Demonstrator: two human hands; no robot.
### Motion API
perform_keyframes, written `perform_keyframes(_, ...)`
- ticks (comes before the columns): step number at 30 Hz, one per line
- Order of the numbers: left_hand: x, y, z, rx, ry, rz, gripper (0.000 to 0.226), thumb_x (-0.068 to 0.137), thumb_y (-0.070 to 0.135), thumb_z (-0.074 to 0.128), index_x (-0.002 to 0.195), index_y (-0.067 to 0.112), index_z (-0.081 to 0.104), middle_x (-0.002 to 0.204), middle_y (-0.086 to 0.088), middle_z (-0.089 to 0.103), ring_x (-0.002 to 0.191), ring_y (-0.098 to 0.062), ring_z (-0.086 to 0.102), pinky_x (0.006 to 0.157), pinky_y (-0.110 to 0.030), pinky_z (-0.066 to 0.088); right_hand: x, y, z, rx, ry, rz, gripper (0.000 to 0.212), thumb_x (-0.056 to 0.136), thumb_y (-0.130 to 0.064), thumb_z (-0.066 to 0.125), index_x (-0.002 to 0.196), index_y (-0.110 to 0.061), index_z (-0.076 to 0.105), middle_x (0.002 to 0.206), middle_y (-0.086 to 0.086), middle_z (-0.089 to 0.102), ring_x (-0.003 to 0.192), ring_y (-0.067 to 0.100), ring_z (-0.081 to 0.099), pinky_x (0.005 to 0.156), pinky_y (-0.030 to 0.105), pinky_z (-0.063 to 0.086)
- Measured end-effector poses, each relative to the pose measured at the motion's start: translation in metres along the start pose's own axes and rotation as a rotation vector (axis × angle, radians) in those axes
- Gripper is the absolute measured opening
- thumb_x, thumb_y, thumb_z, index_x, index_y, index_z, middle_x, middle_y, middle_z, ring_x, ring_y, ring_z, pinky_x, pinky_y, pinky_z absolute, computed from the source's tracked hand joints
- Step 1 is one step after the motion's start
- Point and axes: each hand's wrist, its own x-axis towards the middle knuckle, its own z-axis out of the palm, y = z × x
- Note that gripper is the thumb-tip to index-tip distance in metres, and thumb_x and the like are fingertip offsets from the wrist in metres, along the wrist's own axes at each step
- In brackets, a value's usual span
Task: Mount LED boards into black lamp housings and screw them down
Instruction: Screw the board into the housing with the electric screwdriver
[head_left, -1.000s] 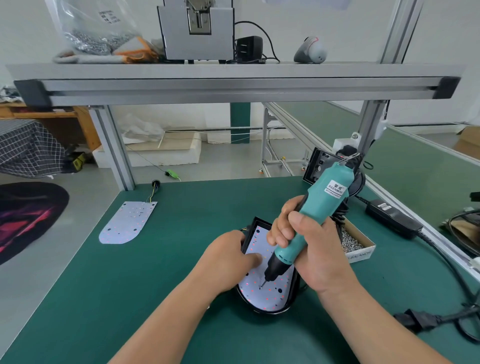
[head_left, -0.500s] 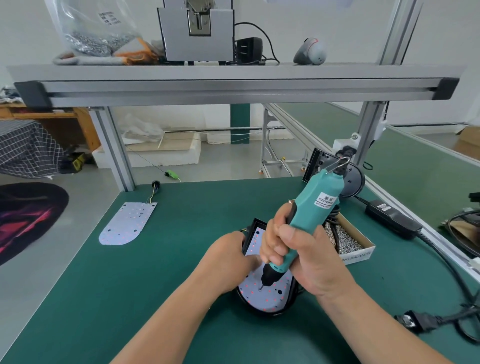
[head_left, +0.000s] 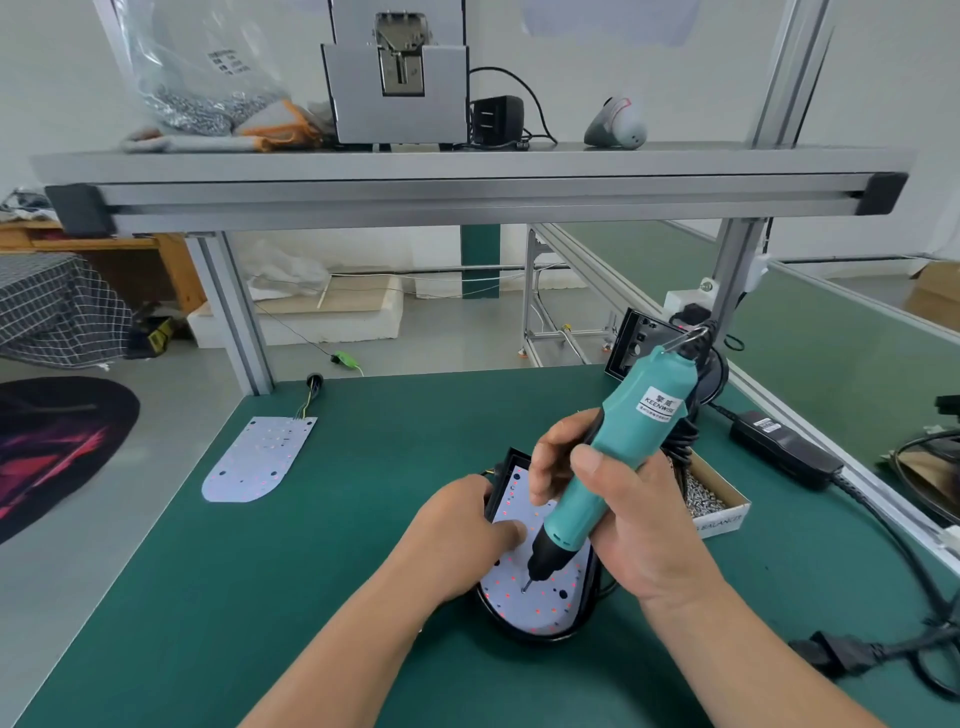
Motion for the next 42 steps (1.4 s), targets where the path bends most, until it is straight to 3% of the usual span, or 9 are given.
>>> perform_keyframes(4,0.000,0.000,0.000,0.004,0.007,-0.005,0.029,0.085,0.036,0.073,0.087,0.014,0.054,0.070,0.008,0.052,0.054,-0.008,0.044,0.056,-0.030,0.036,0.003,-0.004,-0.004,0.020,0.021,-0.041,0.018,0.089,-0.017,0.067,0.105,-0.009,0.069,0.090,0.016,0.067,0.072,0.029,0.062,0.071,0.038,0.055)
perform_keyframes(7,0.000,-0.002,-0.001,-0.021,-0.003,-0.018,0.032,0.085,0.037,0.074,0.098,0.011,0.061,0.082,-0.005,0.067,0.066,-0.016,0.056,0.064,-0.032,0.044,0.009,-0.014,-0.012,0.039,0.114,-0.027,0.018,0.090,-0.024,0.067,0.103,-0.012,0.070,0.087,0.012,0.066,0.060,0.025,0.059,0.059,0.036,0.052)
perform_keyframes(14,-0.001,-0.004,-0.004,-0.101,-0.042,-0.051,0.034,0.080,0.040,0.071,0.096,0.012,0.062,0.077,0.006,0.066,0.062,-0.012,0.061,0.065,-0.031,0.049,0.021,-0.031,-0.056,0.100,0.485,0.173,0.023,0.098,-0.034,0.068,0.103,-0.012,0.064,0.081,0.005,0.064,0.053,0.013,0.054,0.045,0.024,0.048)
perform_keyframes(19,0.000,-0.005,-0.004,-0.097,-0.043,-0.045,0.027,0.082,0.039,0.072,0.093,0.016,0.064,0.077,0.008,0.069,0.061,-0.008,0.062,0.065,-0.030,0.050,0.018,-0.044,-0.102,0.114,0.605,0.319,0.017,0.102,-0.026,0.059,0.104,-0.010,0.056,0.083,0.012,0.064,0.055,0.018,0.056,0.043,0.026,0.051)
perform_keyframes(26,0.001,-0.006,-0.003,-0.125,-0.057,-0.054,0.035,0.079,0.043,0.071,0.099,0.014,0.067,0.091,-0.007,0.077,0.067,-0.013,0.065,0.070,-0.033,0.053,-0.004,-0.073,-0.149,-0.230,0.636,0.345,0.017,0.103,-0.022,0.064,0.110,-0.006,0.061,0.081,0.014,0.071,0.056,0.026,0.066,0.043,0.030,0.053)
perform_keyframes(33,0.003,-0.009,-0.003,-0.113,-0.047,-0.050,0.026,0.083,0.041,0.073,0.094,0.018,0.065,0.076,0.010,0.070,0.061,-0.008,0.064,0.066,-0.030,0.051,-0.019,-0.078,-0.200,-0.739,0.682,0.471,0.021,0.102,-0.012,0.060,0.123,-0.014,0.063,0.099,0.017,0.071,0.070,0.025,0.065,0.053,0.035,0.055)
perform_keyframes(37,0.003,-0.009,-0.003,-0.106,-0.046,-0.049,0.022,0.084,0.040,0.074,0.090,0.022,0.064,0.068,0.016,0.066,0.056,-0.003,0.061,0.059,-0.024,0.047,-0.019,-0.076,-0.205,-1.001,0.559,0.518,0.026,0.099,-0.008,0.062,0.119,-0.025,0.063,0.096,0.020,0.066,0.077,0.032,0.064,0.067,0.048,0.058)
perform_keyframes(42,0.003,-0.010,-0.003,-0.103,-0.042,-0.047,0.021,0.089,0.041,0.071,0.090,0.021,0.063,0.071,0.014,0.064,0.054,-0.002,0.058,0.058,-0.024,0.046,-0.024,-0.077,-0.198,-1.221,0.452,0.501,0.022,0.096,-0.012,0.065,0.109,-0.029,0.061,0.087,0.012,0.069,0.078,0.035,0.065,0.074,0.052,0.059)
